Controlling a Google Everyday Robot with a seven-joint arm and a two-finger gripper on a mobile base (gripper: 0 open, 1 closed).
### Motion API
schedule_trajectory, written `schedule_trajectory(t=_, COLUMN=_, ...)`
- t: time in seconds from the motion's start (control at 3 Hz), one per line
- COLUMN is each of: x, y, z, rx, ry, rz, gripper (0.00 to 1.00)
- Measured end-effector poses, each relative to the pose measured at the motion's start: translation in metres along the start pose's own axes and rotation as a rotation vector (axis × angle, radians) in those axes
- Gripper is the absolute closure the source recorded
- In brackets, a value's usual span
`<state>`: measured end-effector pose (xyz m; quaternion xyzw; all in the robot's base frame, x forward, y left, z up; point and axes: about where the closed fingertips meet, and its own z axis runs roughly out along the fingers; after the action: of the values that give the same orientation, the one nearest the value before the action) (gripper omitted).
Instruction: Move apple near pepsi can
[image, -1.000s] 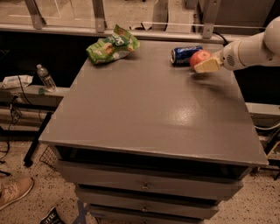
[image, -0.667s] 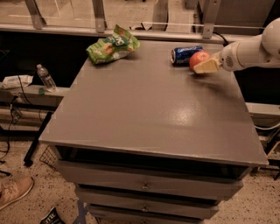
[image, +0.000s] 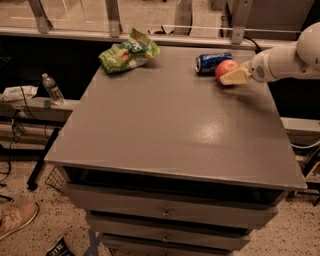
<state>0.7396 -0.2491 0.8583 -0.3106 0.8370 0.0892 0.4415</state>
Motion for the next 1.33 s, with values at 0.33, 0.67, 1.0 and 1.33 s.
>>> schedule_trajectory(t=0.33, x=0.0003, y=0.0015, z=0.0024, rx=-0.004, ry=0.001, rz=0.000, gripper=0.61)
schedule_trajectory(t=0.67, x=0.0007, y=0.0033, z=0.0052, rx=-0.008, ry=0.003, rz=0.000, gripper=0.36)
schedule_trajectory(t=1.0, x=0.0010, y=0.0050, z=0.0080, rx=-0.013, ry=0.004, rz=-0.001, gripper=0.13)
schedule_trajectory(t=1.33, x=0.0013, y=0.0066, z=0.0104, rx=-0.017, ry=0.005, rz=-0.001, gripper=0.00)
